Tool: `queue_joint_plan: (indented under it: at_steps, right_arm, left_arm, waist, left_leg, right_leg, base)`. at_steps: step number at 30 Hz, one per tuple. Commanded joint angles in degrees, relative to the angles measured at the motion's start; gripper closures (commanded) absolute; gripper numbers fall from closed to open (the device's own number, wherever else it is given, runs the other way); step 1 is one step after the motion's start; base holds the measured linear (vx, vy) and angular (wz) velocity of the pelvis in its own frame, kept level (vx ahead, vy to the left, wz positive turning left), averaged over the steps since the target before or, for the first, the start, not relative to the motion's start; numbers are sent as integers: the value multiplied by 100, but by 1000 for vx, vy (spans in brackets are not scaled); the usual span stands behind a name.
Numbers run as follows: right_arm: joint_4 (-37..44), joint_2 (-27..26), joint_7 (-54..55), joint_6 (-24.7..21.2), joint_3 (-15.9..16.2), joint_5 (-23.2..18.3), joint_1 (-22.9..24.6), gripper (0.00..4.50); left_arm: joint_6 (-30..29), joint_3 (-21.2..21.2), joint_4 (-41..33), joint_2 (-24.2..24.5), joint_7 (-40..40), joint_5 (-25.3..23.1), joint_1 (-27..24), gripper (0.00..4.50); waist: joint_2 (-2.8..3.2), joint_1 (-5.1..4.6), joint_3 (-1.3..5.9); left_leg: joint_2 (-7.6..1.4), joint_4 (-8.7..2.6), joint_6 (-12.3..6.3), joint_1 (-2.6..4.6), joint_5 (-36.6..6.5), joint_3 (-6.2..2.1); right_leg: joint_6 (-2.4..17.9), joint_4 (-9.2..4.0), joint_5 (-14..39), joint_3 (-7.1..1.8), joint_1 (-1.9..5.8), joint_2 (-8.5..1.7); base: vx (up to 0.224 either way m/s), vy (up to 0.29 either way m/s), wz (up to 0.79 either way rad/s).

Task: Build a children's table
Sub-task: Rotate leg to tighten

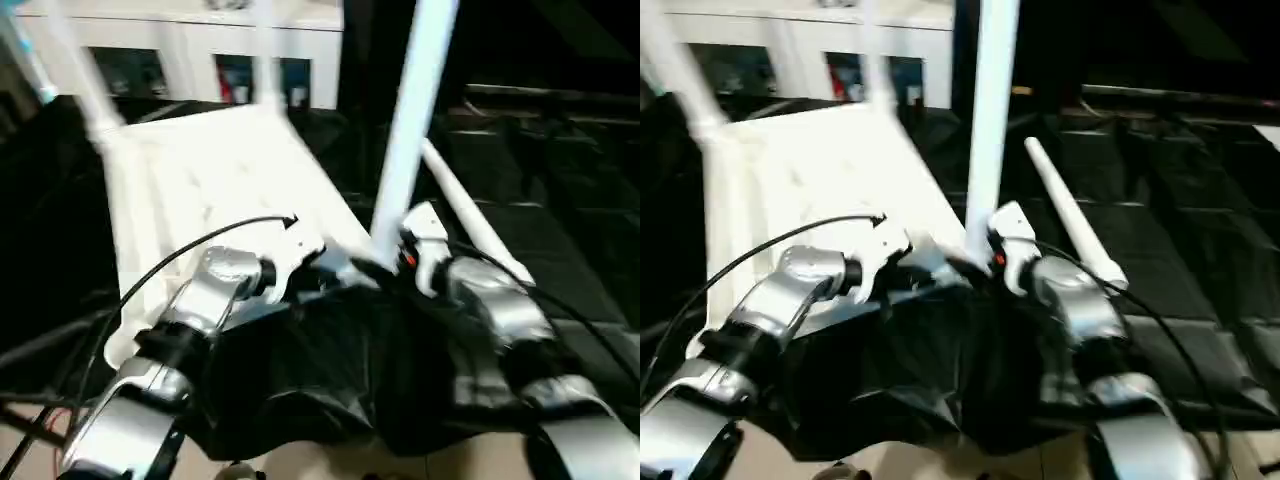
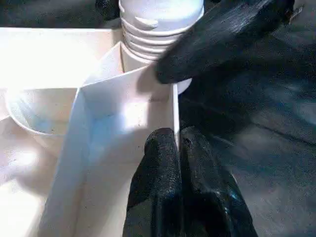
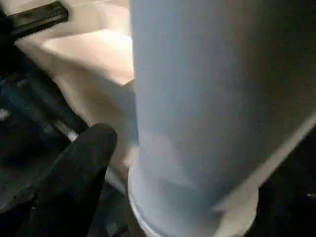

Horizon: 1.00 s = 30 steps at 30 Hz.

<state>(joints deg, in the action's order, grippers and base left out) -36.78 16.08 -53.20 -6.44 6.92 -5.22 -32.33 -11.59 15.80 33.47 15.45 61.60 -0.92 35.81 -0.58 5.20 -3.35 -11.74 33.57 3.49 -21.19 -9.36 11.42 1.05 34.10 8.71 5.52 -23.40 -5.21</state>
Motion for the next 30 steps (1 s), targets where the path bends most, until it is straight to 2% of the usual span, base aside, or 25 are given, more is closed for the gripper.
queue_joint_plan:
  at_steps: [1, 3, 7, 9, 12, 14, 16, 22, 26, 28, 29, 30]
  right_arm:
    - [380, 61, -597, -161, 281, -174, 123, 52]
    - [738, 330, -1073, -307, 436, -231, 317, 52]
    - [970, 485, -1363, -443, 514, -262, 439, 52]
    - [1026, 537, -1445, -453, 549, -241, 486, 83]
    - [1129, 567, -1467, -481, 611, -229, 547, 87]
    - [1112, 555, -1442, -436, 641, -190, 551, 112]
    - [1119, 533, -1414, -430, 633, -189, 557, 127]
    - [1062, 269, -1101, -411, 499, -213, 619, 169]
    - [649, -210, -214, -280, 188, -267, 536, 175]
    - [396, -461, 326, -220, 39, -232, 442, 175]
    - [148, -688, 839, -172, -96, -177, 339, 176]
    - [131, -703, 875, -170, -105, -173, 331, 176]
  left_arm:
    - [226, 109, -502, -114, 524, 416, 6, 450]
    - [195, 120, -640, 39, 779, 440, -101, 450]
    - [145, 148, -792, 191, 1008, 465, -204, 450]
    - [142, 169, -847, 269, 1094, 467, -256, 450]
    - [61, 179, -986, 392, 1236, 496, -349, 450]
    - [54, 188, -1014, 423, 1266, 487, -375, 450]
    - [54, 187, -1031, 431, 1264, 481, -391, 450]
    - [9, 101, -1032, 346, 962, 395, -406, 450]
    - [-10, -49, -684, 63, 203, 227, -180, 450]
    - [-53, -99, -518, -81, -164, 139, -66, 450]
    - [-123, -154, -332, -238, -568, 51, 60, 450]
    - [-128, -158, -319, -249, -596, 45, 69, 450]
  waist:
    - [-9, 8, 405]
    - [-18, 24, 399]
    - [-28, 44, 397]
    - [-28, 45, 391]
    - [-54, 48, 396]
    - [-40, 38, 393]
    - [-62, 37, 397]
    - [-65, 30, 381]
    - [-46, -19, 375]
    - [-19, -37, 380]
    - [-40, -75, 367]
    - [-30, -93, 374]
  left_leg:
    - [-204, -384, -228, 97, -1574, -88]
    - [-210, -392, -228, 92, -1577, -90]
    - [-200, -387, -206, 89, -1601, -90]
    - [-205, -397, -166, 95, -1639, -101]
    - [-206, -398, -152, 99, -1607, -106]
    - [-203, -399, -148, 95, -1598, -101]
    - [-197, -396, -150, 91, -1579, -98]
    - [-194, -403, -118, 94, -1631, -106]
    - [-177, -402, -45, 109, -1713, -113]
    - [-164, -406, 3, 101, -1784, -134]
    - [-158, -415, 15, 87, -1842, -139]
    - [-146, -404, 51, 120, -1882, -136]
  right_leg:
    - [1093, -425, 1785, -299, 295, -346]
    - [1072, -418, 1798, -298, 288, -335]
    - [1019, -433, 1971, -301, 278, -350]
    - [975, -444, 2099, -302, 267, -358]
    - [975, -437, 2105, -302, 264, -363]
    - [980, -437, 2068, -304, 257, -353]
    - [971, -437, 2059, -305, 264, -357]
    - [897, -460, 2252, -305, 250, -364]
    - [834, -498, 2453, -302, 225, -371]
    - [775, -511, 2611, -283, 250, -379]
    - [719, -539, 2726, -273, 246, -374]
    - [675, -554, 2854, -266, 218, -367]
  base:
    - [0, 0, 0]
    - [0, 0, 0]
    - [0, 0, 0]
    - [0, 0, 0]
    - [0, 0, 0]
    - [0, 0, 0]
    - [0, 0, 0]
    - [0, 0, 0]
    - [0, 0, 0]
    - [0, 0, 0]
    - [0, 0, 0]
    - [0, 0, 0]
